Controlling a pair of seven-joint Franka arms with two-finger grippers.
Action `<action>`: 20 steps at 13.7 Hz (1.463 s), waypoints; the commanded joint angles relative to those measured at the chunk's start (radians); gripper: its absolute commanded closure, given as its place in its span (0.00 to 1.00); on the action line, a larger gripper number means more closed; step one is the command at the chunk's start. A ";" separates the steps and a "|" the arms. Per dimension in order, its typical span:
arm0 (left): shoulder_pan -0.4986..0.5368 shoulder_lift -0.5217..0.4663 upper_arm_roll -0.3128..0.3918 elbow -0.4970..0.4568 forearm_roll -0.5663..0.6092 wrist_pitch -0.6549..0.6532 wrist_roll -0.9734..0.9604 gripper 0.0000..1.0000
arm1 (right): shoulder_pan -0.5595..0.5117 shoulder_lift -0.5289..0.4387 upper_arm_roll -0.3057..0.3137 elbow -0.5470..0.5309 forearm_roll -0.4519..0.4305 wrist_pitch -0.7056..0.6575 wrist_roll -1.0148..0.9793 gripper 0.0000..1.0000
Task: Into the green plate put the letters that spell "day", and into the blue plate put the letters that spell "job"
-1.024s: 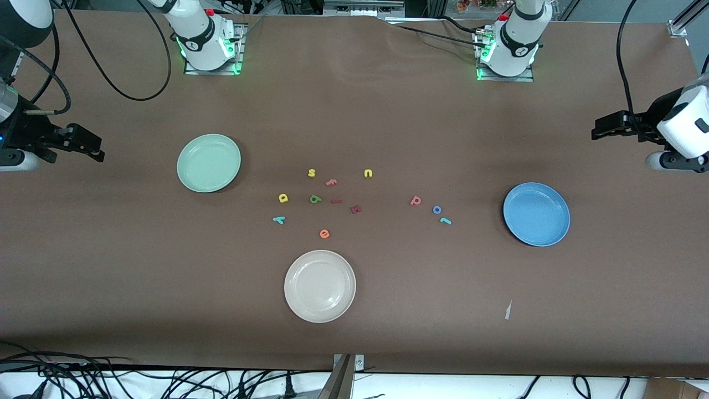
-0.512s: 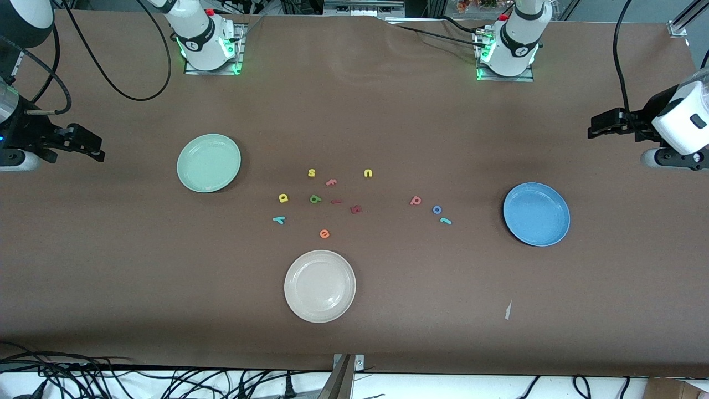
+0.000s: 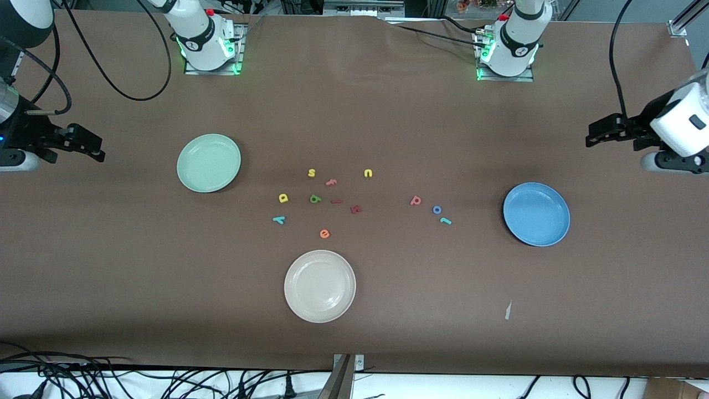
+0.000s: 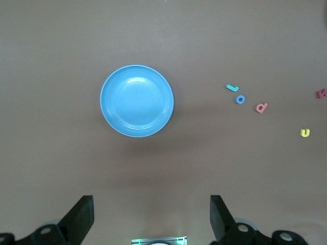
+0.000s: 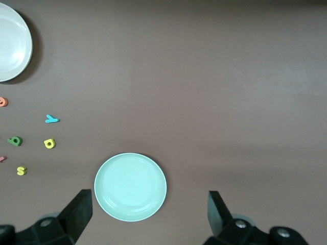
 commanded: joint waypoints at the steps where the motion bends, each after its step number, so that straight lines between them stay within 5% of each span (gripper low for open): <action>1: -0.085 -0.055 0.098 -0.077 -0.010 0.049 -0.004 0.00 | 0.002 -0.004 -0.001 -0.003 0.000 -0.006 -0.010 0.00; 3: -0.139 -0.113 0.190 -0.192 -0.012 0.170 0.004 0.00 | 0.002 -0.004 -0.001 -0.003 0.000 -0.006 -0.010 0.00; 5: -0.139 -0.150 0.196 -0.255 -0.010 0.224 0.005 0.00 | 0.002 -0.004 -0.001 -0.003 0.001 -0.006 -0.009 0.00; 11: -0.128 -0.147 0.198 -0.259 -0.012 0.215 -0.005 0.00 | 0.025 -0.002 -0.001 -0.005 -0.008 -0.008 -0.001 0.00; 16: -0.128 -0.145 0.190 -0.254 -0.025 0.215 0.002 0.00 | 0.123 0.100 -0.001 -0.002 -0.017 -0.018 0.048 0.00; 20: -0.149 -0.109 0.187 -0.271 -0.024 0.215 0.002 0.00 | 0.255 0.197 -0.001 -0.005 -0.019 0.038 0.362 0.00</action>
